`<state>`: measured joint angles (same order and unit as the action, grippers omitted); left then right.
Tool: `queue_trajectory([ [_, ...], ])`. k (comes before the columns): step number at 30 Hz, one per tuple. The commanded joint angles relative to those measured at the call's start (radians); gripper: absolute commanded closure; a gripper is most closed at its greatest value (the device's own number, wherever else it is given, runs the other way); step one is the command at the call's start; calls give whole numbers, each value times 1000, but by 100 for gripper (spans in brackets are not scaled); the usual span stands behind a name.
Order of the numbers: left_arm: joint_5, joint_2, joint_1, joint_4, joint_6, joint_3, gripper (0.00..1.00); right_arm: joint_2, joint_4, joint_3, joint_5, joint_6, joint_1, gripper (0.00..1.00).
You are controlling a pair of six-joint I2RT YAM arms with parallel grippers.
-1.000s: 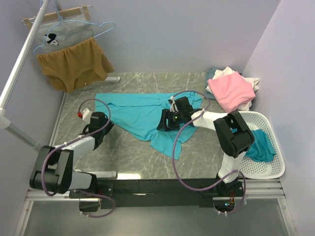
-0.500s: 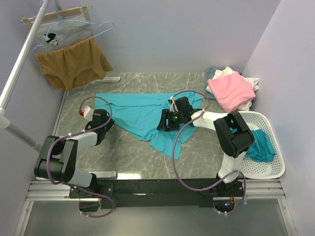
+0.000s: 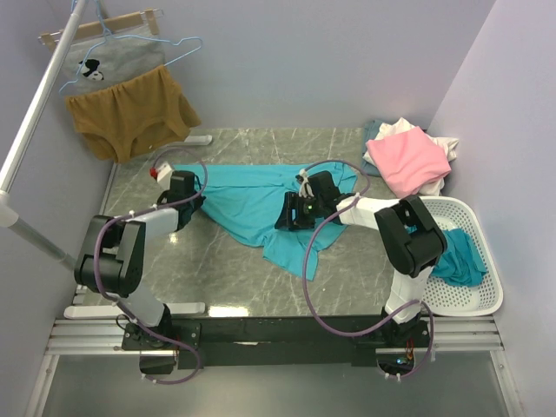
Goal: Fold and stack the t-shirts
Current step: Fold the flattened tshirt in 1/3 of the way
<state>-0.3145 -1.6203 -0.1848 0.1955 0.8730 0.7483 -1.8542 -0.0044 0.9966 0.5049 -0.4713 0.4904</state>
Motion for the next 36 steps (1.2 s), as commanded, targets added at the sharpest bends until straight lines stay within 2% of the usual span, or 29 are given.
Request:
queue_trajectory([
  [1,40,-26,-7,-94,-152,149,99,-146,-131,-76,-129,31,8,31],
  [5,68,-101,-12,-192,-242,291,99,-155,-123,-76,-124,28,10,31],
  [8,104,-244,-13,-310,-298,499,99,-165,-124,-72,-126,30,7,31],
  [10,164,-306,-13,-353,-331,575,99,-168,-124,-69,-124,31,7,31],
  [14,228,-533,-15,-473,-376,874,99,-171,-120,-70,-120,28,5,31],
  [15,241,-565,-15,-490,-382,916,93,-172,-121,-72,-118,28,7,31],
  [16,242,-593,-16,-517,-381,956,76,-172,-121,-73,-117,26,7,31],
  [17,224,-621,-16,-540,-379,991,52,-172,-118,-75,-117,28,8,31],
  [18,210,-621,-18,-539,-376,991,45,-172,-120,-75,-118,28,8,31],
  [19,201,-606,-21,-516,-376,972,45,-172,-120,-78,-117,26,8,31],
  [20,184,-549,-22,-451,-376,891,41,-171,-117,-79,-117,25,7,31],
  [22,151,-477,-22,-398,-361,809,25,-174,-112,-79,-115,22,7,31],
  [23,140,-396,-22,-372,-352,722,23,-177,-115,-79,-114,20,7,31],
  [29,3,-115,-22,-240,-302,446,15,-181,-121,-59,-105,22,8,31],
  [36,-54,10,-21,-217,-226,278,15,-178,-129,-53,-101,29,8,31],
])
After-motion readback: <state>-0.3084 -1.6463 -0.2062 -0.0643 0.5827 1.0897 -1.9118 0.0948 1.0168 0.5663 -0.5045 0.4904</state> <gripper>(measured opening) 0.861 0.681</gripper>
